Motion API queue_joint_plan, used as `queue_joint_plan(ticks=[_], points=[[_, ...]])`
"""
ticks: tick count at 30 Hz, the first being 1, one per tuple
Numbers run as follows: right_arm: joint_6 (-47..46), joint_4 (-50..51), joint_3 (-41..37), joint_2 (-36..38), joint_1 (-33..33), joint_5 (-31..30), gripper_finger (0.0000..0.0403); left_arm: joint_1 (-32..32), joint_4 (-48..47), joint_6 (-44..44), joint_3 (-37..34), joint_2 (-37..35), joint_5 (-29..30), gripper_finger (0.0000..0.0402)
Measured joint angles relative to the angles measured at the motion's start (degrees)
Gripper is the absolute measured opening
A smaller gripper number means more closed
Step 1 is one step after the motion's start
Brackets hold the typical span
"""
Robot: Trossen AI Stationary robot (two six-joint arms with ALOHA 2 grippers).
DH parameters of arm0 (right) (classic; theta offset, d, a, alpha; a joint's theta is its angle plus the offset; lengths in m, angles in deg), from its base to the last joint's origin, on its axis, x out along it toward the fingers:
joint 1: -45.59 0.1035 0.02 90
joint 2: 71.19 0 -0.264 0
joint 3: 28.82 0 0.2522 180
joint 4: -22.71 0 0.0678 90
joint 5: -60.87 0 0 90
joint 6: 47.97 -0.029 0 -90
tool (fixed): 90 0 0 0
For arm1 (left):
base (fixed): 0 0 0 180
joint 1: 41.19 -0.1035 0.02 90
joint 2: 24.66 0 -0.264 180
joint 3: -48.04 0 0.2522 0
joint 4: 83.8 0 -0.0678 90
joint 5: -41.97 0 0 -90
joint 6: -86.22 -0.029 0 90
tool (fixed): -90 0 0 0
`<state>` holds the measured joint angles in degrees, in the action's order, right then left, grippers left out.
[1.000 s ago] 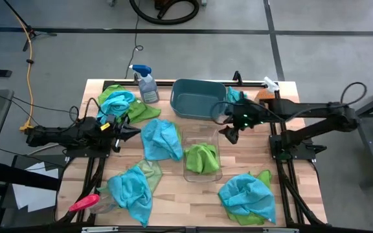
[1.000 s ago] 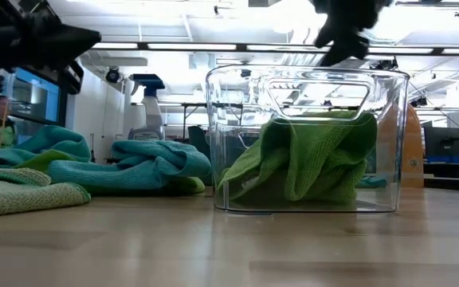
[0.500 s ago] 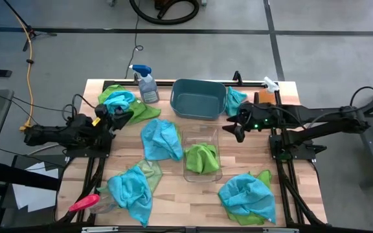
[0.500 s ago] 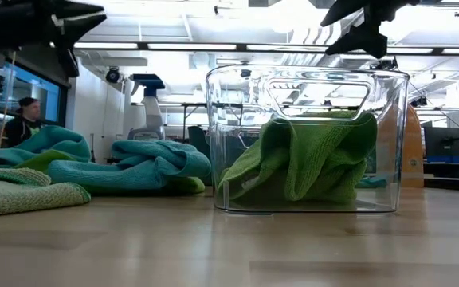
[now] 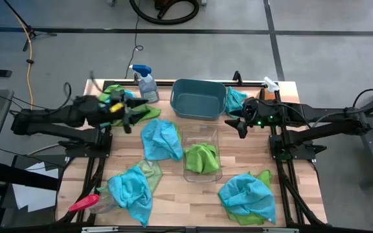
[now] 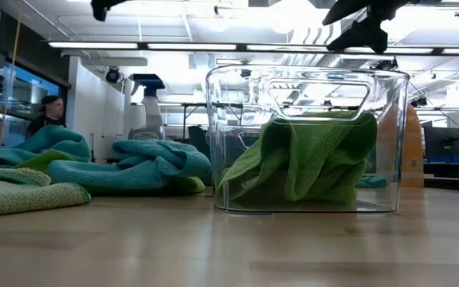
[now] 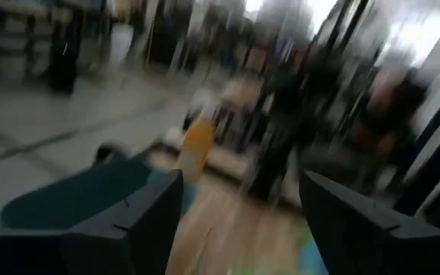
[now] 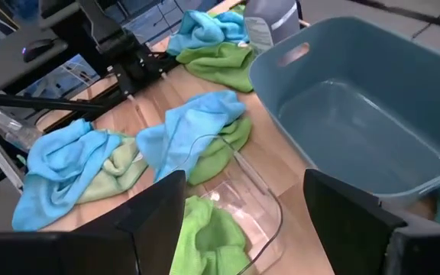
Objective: Sort microfiber towel by color & place in baskets
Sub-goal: Put the blue microfiber towel into the blue bin
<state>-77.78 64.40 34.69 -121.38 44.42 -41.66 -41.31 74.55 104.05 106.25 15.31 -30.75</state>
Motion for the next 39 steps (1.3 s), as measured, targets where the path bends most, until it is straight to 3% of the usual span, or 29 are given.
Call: queue_joint_plan(ticks=[3,7,11,17,21,25,39], points=[[0.6,-0.6,0.0,0.6,-0.1,-0.2,0.0261,0.0,-12.6,0.6,6.8,5.1,-0.8,0.0258],[2.3,-4.6,0.0,1.4,0.0,-0.5,0.0261,0.0,-17.9,4.6,8.8,8.2,-4.1,0.0258],[3.3,-6.8,0.0,1.8,0.0,-0.5,0.0261,1.1,-16.7,7.9,4.8,8.6,-5.2,0.0256],[4.3,-6.2,0.0,1.9,0.0,-0.4,0.0261,3.1,-9.4,18.0,-7.6,6.6,-4.2,0.0255],[4.4,-6.2,0.0,1.9,0.0,-0.4,0.0261,3.0,-12.2,29.7,-14.4,7.0,-2.2,0.0255],[4.4,-6.2,0.0,1.8,0.0,-1.2,0.0261,1.0,-13.9,40.8,-17.5,10.2,-4.9,0.0255],[4.4,-6.4,0.0,1.8,-0.1,-3.6,0.0261,-5.0,-7.2,42.0,-17.5,24.8,-11.6,0.0255]])
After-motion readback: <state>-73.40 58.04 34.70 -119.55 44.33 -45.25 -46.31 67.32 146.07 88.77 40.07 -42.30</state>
